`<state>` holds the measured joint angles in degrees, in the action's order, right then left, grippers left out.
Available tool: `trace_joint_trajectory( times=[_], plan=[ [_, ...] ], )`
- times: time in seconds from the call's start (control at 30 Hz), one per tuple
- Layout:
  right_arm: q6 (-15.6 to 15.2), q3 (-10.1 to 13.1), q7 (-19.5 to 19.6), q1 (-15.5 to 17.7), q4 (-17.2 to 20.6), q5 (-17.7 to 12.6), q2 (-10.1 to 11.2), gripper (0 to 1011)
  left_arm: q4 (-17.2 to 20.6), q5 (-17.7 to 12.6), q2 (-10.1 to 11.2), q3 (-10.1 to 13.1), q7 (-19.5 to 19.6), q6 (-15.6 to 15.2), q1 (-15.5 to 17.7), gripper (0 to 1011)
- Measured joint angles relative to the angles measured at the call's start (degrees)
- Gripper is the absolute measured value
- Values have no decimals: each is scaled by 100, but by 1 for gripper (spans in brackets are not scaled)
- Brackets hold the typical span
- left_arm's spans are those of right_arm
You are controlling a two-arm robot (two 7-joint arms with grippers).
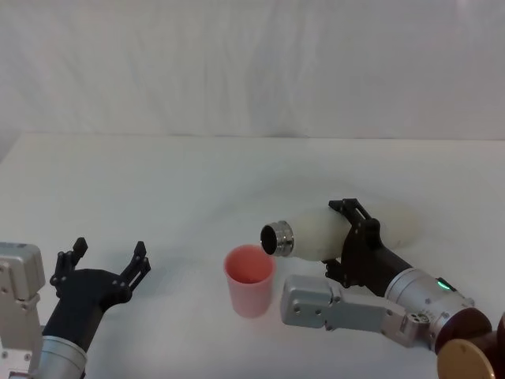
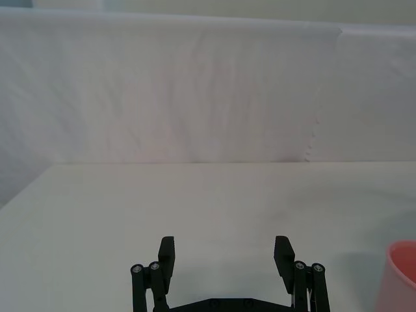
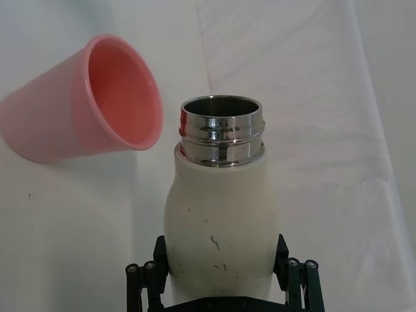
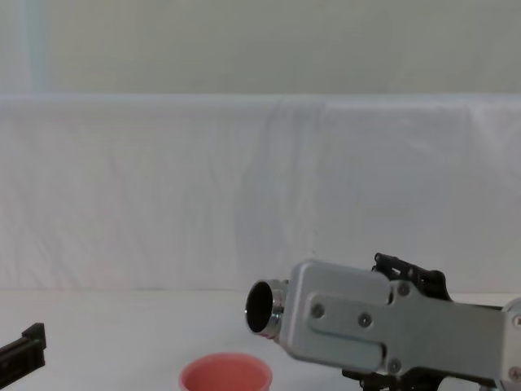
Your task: Grasp the thermos with one hand and pour water into the cup lid.
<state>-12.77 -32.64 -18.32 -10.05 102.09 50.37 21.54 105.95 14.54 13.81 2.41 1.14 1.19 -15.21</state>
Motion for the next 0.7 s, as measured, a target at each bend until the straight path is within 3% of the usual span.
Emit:
trace_joint_trajectory(
  times=[0.7],
  plan=[
    [-111, -189, -33, -178, -228, 484, -93, 956, 0, 0, 0, 0, 0, 0, 0, 1001]
  ],
)
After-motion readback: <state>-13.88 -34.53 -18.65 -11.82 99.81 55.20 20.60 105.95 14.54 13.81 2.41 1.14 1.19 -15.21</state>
